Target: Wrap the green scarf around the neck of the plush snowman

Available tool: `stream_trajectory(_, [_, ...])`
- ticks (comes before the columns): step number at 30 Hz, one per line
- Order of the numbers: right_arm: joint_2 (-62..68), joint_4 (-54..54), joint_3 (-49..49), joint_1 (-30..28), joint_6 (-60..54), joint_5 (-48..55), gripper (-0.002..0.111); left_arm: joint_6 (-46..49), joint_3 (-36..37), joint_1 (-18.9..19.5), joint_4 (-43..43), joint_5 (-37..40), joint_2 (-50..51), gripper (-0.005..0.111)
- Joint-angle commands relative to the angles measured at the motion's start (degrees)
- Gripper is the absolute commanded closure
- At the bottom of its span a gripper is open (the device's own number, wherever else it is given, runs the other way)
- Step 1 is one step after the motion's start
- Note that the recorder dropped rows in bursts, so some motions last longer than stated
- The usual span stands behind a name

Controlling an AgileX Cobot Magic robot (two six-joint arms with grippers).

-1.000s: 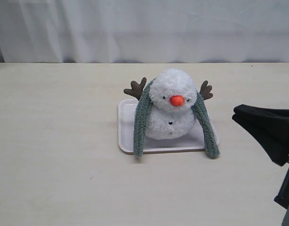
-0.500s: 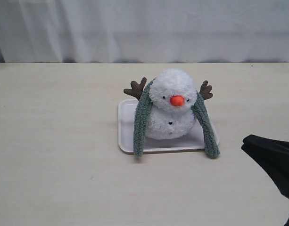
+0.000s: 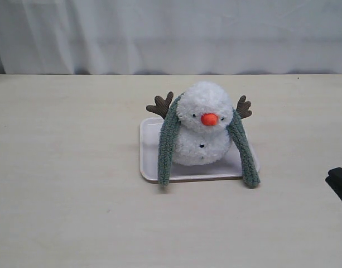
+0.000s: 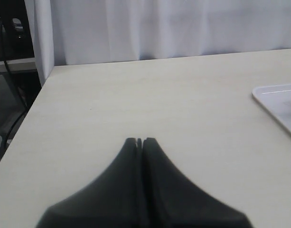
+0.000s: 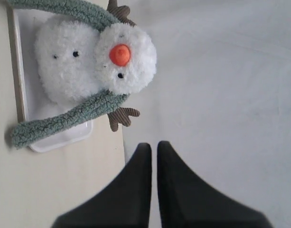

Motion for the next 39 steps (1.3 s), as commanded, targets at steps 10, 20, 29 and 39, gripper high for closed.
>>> stream_trajectory(10, [-10.0, -2.8, 5.5, -1.9, 0.2, -0.2, 0.104, 0.1, 0.2, -0.4, -0.2, -0.9, -0.2, 0.107])
stream_trajectory(20, [-14.2, -2.8, 5.5, -10.7, 0.2, 2.6, 0.104, 0.1, 0.2, -0.4, -0.2, -0.9, -0.2, 0.107])
stream_trajectory(29, [-18.2, -3.9, 5.5, -15.1, 0.2, 2.6, 0.104, 0.1, 0.2, -0.4, -0.2, -0.9, -0.2, 0.107])
stream_trajectory(39, [-18.2, -4.9, 5.5, -20.8, 0.2, 2.3, 0.104, 0.1, 0.2, -0.4, -0.2, -0.9, -0.2, 0.107])
